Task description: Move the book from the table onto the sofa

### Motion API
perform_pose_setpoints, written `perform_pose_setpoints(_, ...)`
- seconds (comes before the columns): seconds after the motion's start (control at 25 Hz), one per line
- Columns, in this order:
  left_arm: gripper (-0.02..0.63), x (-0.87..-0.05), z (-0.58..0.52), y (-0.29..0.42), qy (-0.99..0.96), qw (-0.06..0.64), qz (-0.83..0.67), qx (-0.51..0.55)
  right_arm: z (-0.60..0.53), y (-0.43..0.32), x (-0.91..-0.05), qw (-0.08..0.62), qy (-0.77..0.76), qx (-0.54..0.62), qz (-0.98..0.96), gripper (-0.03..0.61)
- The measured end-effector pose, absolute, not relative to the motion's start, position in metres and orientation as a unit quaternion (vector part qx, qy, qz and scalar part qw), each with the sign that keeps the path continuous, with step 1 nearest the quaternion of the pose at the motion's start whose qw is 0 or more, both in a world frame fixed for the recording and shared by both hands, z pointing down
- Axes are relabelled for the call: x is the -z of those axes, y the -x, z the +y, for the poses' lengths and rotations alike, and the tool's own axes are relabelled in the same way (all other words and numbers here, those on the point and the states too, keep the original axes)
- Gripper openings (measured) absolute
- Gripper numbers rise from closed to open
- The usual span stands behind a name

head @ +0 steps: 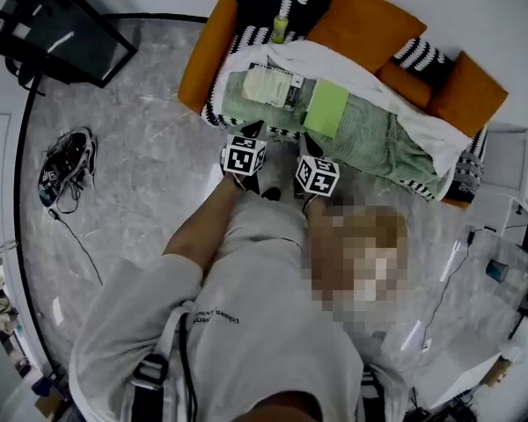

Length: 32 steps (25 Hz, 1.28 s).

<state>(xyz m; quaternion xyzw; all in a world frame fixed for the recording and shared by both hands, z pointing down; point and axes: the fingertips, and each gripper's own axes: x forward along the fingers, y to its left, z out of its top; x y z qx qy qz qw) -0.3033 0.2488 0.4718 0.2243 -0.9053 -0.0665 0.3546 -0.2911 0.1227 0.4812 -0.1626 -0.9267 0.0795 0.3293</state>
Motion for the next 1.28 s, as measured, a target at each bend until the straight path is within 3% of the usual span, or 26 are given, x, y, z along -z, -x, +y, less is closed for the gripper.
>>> perform_pose_setpoints(0.64,0.011,-0.459,0.25,0.256,-0.204,0.341,-0.914,0.086,0.117,0.239,-0.478,0.319,0.187,-0.071,-0.927,0.006)
perform_pose_setpoints(1.28,0.011,-0.461,0.221,0.263,-0.23,0.351,-0.907,0.047,0.076,0.238,-0.475,0.313,0.145,-0.109,-0.932,0.007)
